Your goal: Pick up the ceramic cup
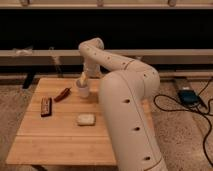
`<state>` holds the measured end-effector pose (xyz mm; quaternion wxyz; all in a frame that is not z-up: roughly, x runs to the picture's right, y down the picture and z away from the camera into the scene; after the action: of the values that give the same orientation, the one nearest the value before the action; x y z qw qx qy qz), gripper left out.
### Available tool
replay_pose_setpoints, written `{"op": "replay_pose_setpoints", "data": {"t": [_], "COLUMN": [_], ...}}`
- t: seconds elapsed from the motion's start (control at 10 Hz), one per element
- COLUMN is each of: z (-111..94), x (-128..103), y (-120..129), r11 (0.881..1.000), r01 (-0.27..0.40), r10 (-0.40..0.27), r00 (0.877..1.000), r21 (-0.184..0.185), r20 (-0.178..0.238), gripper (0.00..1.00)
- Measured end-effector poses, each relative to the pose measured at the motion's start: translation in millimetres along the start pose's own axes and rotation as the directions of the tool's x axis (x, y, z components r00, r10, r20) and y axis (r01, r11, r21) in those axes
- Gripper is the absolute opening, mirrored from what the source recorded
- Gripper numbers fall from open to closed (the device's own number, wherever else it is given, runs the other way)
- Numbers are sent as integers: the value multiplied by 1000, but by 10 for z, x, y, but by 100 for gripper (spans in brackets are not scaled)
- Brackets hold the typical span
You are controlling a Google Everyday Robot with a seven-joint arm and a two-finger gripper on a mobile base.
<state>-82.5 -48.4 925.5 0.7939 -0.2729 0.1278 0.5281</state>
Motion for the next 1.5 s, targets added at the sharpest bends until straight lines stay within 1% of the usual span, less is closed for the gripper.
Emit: {"op": "replay_pose_setpoints", "data": {"t": [0.1,0.2,0.3,0.4,0.5,0.6,0.7,0.8,0.9,1.0,1.1,1.2,1.3,1.5], "z": [55,148,194,220,227,227,204,140,31,-105,-216,-267,-369,-585], "x": [6,20,28,26,41,58,74,91,112,113,141,158,171,184], "y": [-1,1,4,25,52,67,87,113,144,184,228,245,259,292], "r11": [1000,1000,1000,1000,1000,1000,999,998,996,993,988,984,978,966], "r01": [-1,0,2,8,13,15,20,26,35,46,58,63,70,96], "r10": [1,0,-2,-8,-13,-16,-22,-30,-40,-54,-68,-75,-85,-114], "r00": [1000,1000,1000,1000,1000,999,999,998,997,997,995,995,994,992], "r21": [1,3,5,3,-4,-16,-35,-58,-81,-110,-145,-165,-195,-239], "r20": [5,3,-1,-4,-19,-35,-49,-60,-67,-63,-68,-70,-69,-60], "gripper": [80,78,72,62,49,41,32,21,12,3,0,0,0,0]}}
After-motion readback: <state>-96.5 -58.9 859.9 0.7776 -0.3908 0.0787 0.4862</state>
